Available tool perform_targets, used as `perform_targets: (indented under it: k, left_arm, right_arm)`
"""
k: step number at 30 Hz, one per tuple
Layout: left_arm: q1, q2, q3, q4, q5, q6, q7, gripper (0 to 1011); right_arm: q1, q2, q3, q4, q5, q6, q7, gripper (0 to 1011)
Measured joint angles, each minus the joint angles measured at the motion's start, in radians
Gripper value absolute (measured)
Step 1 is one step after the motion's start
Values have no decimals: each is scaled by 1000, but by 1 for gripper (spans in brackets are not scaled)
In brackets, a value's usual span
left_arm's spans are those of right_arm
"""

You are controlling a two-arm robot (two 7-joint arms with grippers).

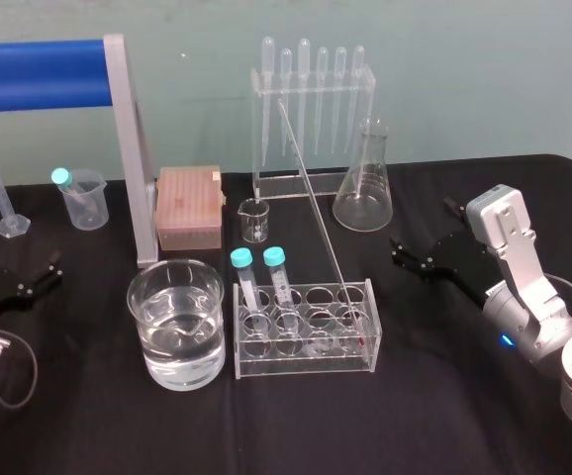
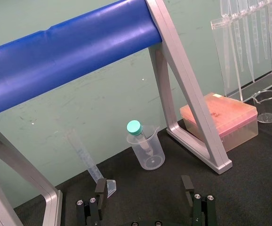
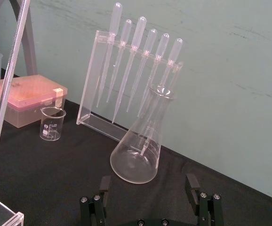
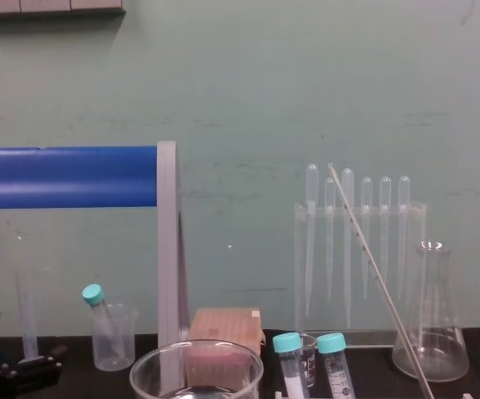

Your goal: Hold the thermometer with one hand and immerse one end into the beaker, then reinsert it into the test tube rack.

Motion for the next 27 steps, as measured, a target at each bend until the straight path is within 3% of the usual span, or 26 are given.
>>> perform_targets:
  k: [27]
  left_arm:
    - [0,0,0,0,0,0,0,1008]
  right_arm:
    - [0,0,0,0,0,0,0,1004]
